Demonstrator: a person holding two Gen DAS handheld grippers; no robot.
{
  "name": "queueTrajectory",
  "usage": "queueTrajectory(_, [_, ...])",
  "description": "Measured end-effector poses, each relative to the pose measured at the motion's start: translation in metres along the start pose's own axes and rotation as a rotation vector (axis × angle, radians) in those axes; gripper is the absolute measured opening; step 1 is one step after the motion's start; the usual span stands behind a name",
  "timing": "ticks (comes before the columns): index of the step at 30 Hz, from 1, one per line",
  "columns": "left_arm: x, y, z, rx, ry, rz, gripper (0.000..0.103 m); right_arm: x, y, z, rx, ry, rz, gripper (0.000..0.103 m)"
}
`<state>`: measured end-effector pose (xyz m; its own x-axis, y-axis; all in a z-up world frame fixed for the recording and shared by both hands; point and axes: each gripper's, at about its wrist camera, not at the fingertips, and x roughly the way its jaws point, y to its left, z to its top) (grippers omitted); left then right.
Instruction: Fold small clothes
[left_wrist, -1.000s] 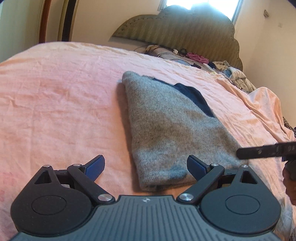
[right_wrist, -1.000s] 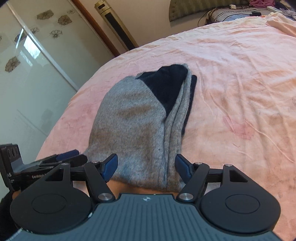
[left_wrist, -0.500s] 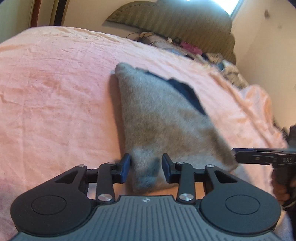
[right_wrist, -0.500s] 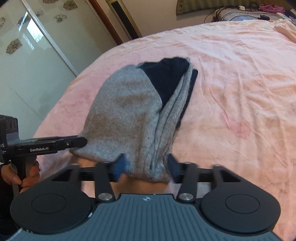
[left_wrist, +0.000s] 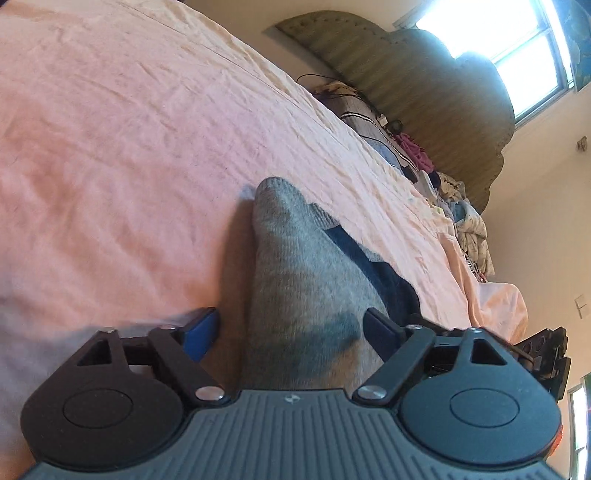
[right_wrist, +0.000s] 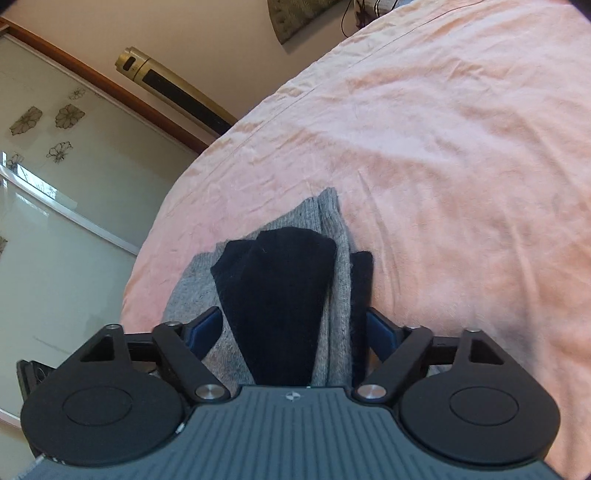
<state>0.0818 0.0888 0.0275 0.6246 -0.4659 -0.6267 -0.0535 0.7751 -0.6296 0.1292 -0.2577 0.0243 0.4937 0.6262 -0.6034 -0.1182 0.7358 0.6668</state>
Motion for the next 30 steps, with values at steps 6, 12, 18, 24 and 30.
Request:
queueTrajectory(6, [0.001,-0.033,-0.013,0.276,-0.041,0.137,0.032,-0.017,-0.008,-0.014,-0.083,-0.067,0.003,0.024])
queueTrajectory(12, [-0.017,-0.025,-0.026,0.238,-0.074,0.099,0.059,-0.036,-0.020,-0.029,0.042,-0.087,0.062,0.063])
queueTrajectory(18, [-0.035,-0.001,-0.058,0.077,0.042,-0.055,0.076,-0.052,-0.008,-0.065,-0.010,-0.008,0.098,0.068])
queueTrajectory(24, [-0.035,-0.016,-0.056,0.207,0.067,0.044,0.036,-0.051,-0.003,-0.071,-0.116,0.007,0.033,0.024])
queueTrajectory(30, [-0.044,-0.015,-0.068,0.214,0.068,0.031,0.056,-0.060,-0.008,-0.080,-0.048,-0.001,0.078,0.051])
